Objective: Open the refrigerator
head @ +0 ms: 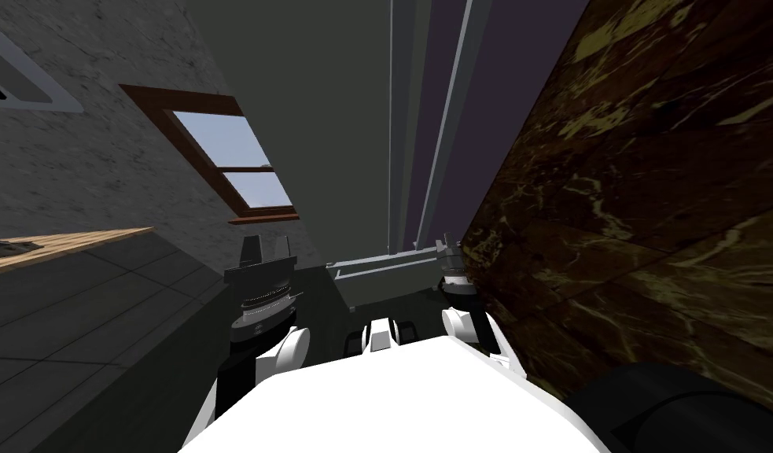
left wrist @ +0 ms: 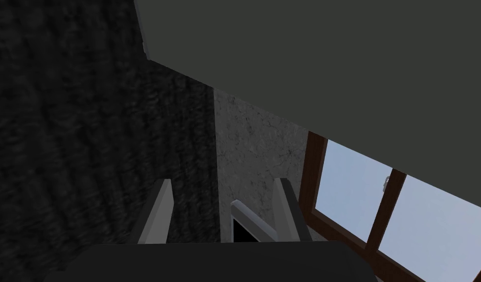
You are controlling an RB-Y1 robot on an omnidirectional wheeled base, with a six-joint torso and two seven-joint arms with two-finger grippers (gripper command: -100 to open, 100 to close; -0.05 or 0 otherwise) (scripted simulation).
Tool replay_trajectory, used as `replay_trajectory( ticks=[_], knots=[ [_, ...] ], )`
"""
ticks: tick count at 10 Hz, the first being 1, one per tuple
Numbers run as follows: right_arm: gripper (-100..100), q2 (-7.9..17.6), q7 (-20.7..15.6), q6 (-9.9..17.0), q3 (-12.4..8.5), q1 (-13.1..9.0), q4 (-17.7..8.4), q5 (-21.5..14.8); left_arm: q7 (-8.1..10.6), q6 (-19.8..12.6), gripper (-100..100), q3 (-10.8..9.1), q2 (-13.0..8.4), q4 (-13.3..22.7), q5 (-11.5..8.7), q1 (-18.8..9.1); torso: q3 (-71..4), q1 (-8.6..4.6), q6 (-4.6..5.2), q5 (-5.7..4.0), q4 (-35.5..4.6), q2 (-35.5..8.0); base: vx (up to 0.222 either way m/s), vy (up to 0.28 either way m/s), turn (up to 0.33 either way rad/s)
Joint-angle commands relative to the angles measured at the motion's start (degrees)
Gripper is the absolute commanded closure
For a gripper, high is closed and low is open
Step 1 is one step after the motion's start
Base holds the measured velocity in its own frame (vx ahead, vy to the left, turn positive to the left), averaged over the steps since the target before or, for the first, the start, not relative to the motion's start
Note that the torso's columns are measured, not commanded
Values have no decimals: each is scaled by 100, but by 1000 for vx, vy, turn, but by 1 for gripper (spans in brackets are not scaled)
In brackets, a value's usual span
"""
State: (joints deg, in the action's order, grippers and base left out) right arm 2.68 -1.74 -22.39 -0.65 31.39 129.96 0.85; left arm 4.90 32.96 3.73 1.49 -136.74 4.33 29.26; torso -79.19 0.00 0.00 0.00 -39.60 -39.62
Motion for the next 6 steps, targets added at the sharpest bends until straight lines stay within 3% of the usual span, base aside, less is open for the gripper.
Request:
replay_trajectory(
  ticks=[1,6],
  knots=[
    [-100,272,-237,18,-23,-30,-82,-213,0,0,0,0,0,2,0,1,-396,4,0,1,-188,-191,10,31,-2],
    [-100,535,-940,73,-92,-124,-340,-845,0,-1,0,0,0,3,0,1,-537,4,0,1,-268,-268,18,50,-2]
  ],
)
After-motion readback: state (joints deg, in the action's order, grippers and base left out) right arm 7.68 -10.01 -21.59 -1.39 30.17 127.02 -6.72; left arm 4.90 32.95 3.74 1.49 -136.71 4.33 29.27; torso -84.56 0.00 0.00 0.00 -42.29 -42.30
